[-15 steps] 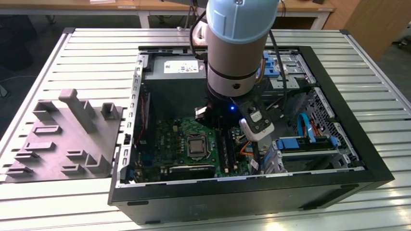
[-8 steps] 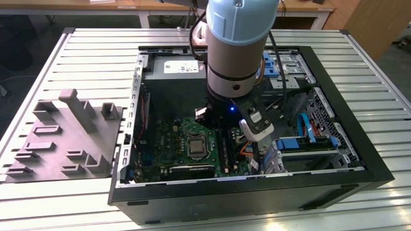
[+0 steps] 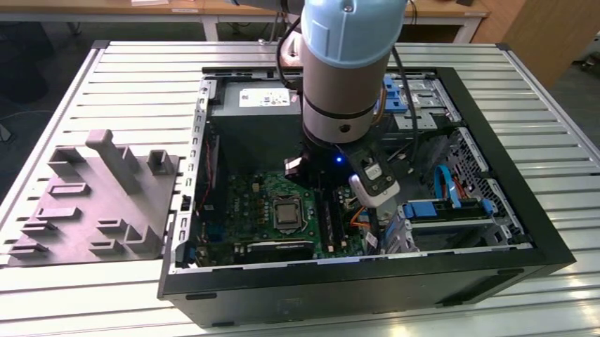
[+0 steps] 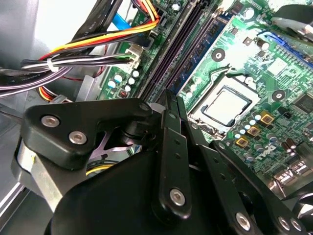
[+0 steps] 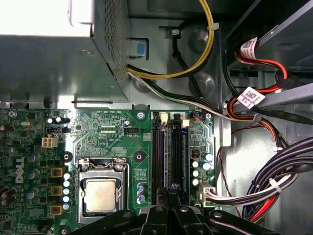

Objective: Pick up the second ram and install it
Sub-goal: 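Insert the second ram into the second slot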

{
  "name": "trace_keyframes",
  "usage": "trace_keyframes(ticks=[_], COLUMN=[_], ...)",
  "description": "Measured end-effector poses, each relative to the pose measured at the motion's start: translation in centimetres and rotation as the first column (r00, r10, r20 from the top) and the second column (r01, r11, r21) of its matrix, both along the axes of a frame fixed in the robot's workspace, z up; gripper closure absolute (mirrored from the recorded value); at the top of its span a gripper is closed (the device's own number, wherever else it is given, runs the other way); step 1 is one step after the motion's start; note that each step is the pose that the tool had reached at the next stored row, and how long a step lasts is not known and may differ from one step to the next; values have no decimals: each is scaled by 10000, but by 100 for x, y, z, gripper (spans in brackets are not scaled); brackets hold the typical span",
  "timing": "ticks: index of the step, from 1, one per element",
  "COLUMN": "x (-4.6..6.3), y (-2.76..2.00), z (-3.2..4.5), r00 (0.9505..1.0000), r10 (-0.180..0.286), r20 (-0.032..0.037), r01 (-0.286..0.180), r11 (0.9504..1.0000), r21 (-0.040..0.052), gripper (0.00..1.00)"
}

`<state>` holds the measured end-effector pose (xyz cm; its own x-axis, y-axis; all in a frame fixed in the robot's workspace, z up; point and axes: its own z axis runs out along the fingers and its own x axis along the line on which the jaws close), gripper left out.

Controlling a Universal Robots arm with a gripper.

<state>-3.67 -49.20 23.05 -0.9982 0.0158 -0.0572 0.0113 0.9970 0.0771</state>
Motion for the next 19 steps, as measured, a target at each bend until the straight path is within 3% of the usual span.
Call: trace_keyframes(ticks=[16,17,19], x=[-3,-4,-7], y=[0,-1,0], z=[-59,-60,-63], r00=[9999,9999,9999], r10=[-111,-110,-112], r20=[-1,-1,-1], r01=[111,110,112], r11=[9999,9999,9997], r21=[-2,27,238], gripper=[88,88,88])
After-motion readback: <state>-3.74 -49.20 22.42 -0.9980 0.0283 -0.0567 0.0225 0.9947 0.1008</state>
